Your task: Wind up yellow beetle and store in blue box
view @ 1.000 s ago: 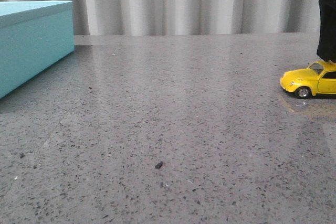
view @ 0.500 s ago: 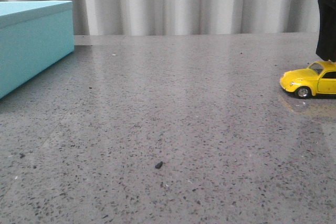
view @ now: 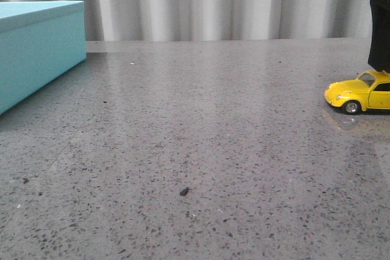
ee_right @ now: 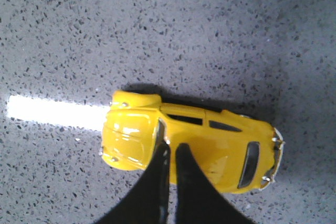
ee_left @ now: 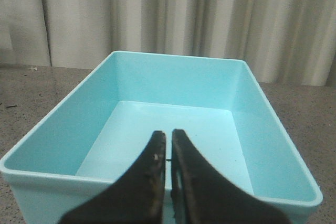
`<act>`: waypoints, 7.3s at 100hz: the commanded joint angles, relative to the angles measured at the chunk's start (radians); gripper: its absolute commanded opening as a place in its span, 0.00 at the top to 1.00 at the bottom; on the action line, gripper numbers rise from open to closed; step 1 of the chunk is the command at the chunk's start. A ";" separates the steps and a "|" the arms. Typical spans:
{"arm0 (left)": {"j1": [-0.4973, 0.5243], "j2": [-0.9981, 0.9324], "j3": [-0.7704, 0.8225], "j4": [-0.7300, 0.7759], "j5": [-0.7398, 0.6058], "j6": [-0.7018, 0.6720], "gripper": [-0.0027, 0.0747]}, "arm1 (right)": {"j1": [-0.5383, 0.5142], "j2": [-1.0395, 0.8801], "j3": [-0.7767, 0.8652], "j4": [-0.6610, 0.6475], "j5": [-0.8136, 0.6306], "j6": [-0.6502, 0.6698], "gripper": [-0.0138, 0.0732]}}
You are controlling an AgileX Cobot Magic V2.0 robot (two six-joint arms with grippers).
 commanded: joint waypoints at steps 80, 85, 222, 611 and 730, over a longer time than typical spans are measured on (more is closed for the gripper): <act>-0.001 0.012 -0.038 0.001 -0.075 -0.009 0.99 | -0.037 0.022 -0.030 -0.152 0.035 0.076 0.91; -0.001 0.012 -0.038 0.001 -0.075 -0.009 0.99 | -0.055 0.022 -0.030 -0.158 0.039 0.076 0.91; -0.001 0.012 -0.038 0.001 -0.075 -0.009 0.99 | -0.227 -0.263 -0.032 -0.232 0.025 0.076 0.91; -0.402 1.037 -1.033 -0.141 0.915 0.825 0.28 | -0.177 -1.101 0.518 -0.109 -0.364 0.076 0.91; -0.404 1.234 -1.034 -0.102 0.866 1.095 0.28 | -0.177 -1.101 0.518 -0.109 -0.372 0.076 0.91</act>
